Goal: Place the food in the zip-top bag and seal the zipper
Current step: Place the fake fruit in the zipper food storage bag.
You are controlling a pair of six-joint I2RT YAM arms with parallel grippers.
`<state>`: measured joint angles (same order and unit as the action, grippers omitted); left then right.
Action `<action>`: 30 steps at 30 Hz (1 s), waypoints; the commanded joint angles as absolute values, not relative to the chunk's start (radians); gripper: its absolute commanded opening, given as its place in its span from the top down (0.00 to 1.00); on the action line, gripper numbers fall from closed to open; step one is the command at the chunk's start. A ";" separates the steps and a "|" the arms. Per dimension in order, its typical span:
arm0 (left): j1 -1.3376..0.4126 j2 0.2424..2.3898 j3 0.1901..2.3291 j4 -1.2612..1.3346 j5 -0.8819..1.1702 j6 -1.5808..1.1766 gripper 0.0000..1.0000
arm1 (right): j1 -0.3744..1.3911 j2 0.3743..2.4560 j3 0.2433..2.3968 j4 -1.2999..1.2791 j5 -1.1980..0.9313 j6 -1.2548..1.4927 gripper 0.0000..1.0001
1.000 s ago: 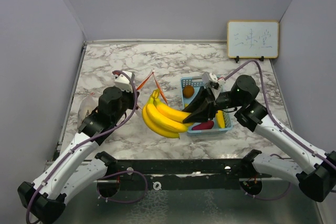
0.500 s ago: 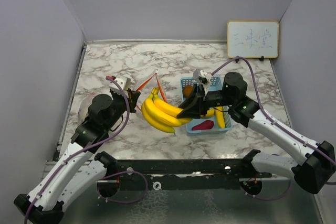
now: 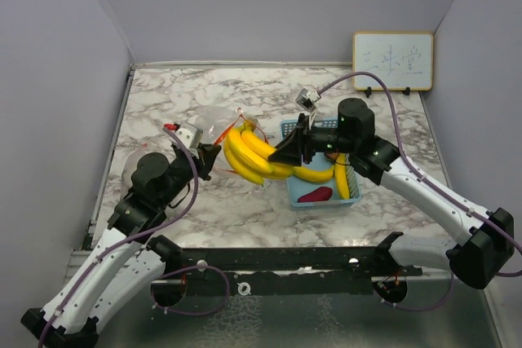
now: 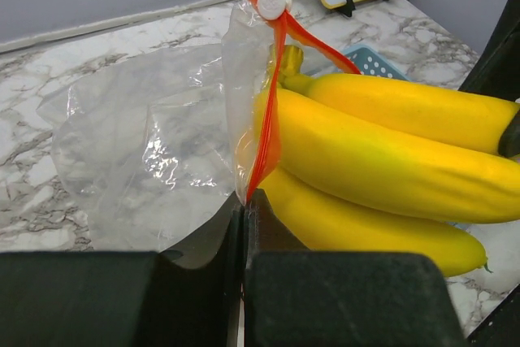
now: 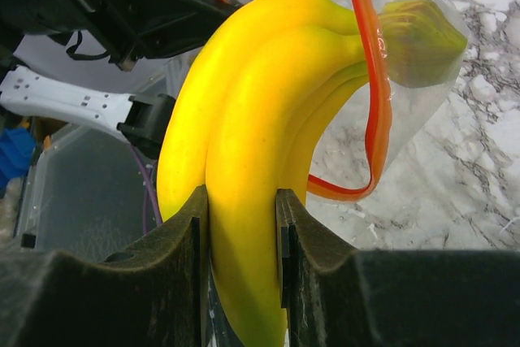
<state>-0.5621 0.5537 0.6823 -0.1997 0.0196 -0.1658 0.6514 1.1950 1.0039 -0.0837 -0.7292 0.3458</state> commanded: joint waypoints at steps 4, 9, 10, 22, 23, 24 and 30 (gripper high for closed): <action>-0.557 0.619 0.717 -0.119 0.133 -0.198 1.00 | 0.650 1.250 1.058 -0.166 -0.554 0.384 0.98; -0.557 0.680 0.751 -0.084 0.177 -0.216 1.00 | 0.652 1.270 1.072 -0.190 -0.514 0.395 0.98; -0.557 0.696 0.757 -0.080 0.185 -0.224 1.00 | 0.652 1.273 1.080 -0.198 -0.501 0.394 0.98; -0.558 0.792 0.736 0.030 0.259 -0.369 1.00 | 0.687 1.316 1.064 -0.014 -0.320 0.455 0.98; -0.557 0.795 0.738 0.039 0.257 -0.375 1.00 | 0.691 1.319 1.060 0.014 -0.320 0.459 0.98; -0.557 0.799 0.739 0.048 0.257 -0.379 1.00 | 0.694 1.318 1.046 0.054 -0.332 0.463 0.98; -0.558 0.839 0.765 0.117 0.238 -0.399 1.00 | 0.762 1.318 0.978 0.259 -0.348 0.445 0.98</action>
